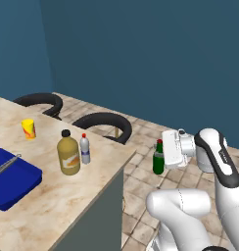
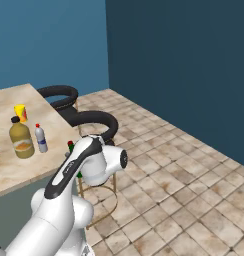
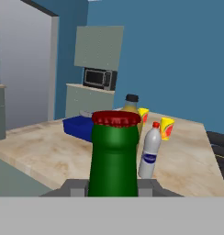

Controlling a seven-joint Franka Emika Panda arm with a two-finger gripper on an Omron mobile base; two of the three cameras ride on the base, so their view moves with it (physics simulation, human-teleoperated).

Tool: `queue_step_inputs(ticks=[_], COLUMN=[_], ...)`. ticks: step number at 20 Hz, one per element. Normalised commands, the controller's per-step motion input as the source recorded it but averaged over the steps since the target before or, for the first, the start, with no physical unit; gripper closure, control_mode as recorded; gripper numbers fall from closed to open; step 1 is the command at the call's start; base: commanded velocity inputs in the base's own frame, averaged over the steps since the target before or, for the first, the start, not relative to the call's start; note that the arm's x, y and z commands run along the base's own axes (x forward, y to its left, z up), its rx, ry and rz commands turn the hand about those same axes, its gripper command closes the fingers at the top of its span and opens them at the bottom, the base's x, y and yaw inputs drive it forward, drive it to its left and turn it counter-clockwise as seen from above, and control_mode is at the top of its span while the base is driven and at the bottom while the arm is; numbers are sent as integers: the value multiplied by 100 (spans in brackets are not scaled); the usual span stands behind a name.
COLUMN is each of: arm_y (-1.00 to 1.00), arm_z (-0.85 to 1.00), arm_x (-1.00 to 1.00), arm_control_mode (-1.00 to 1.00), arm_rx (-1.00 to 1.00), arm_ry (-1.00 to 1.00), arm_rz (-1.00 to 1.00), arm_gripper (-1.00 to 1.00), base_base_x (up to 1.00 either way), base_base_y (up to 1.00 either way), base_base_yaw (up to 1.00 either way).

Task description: Place the drinks on the dining counter in a tight cluster.

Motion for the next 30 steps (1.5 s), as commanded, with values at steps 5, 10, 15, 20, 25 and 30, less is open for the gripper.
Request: queue_step_inputs(ticks=[5, 10, 15, 20, 25, 30], arm_y=[0, 0, 0, 0, 0, 0], arm_z=[0, 0, 0, 0, 0, 0], arm_x=[0, 0, 0, 0, 0, 0], arm_control_mode=[100, 100, 100, 100, 100, 100], arm_rx=[0, 0, 0, 0, 0, 0], arm_ry=[0, 0, 0, 0, 0, 0], arm_rz=[0, 0, 0, 0, 0, 0], arm_gripper=[100, 100, 100, 100, 100, 100], base_base_x=[34, 42, 45, 39, 47, 49], base_base_y=[-13, -10, -11, -20, -17, -19], base_base_yaw=[18, 37, 35, 28, 27, 22])
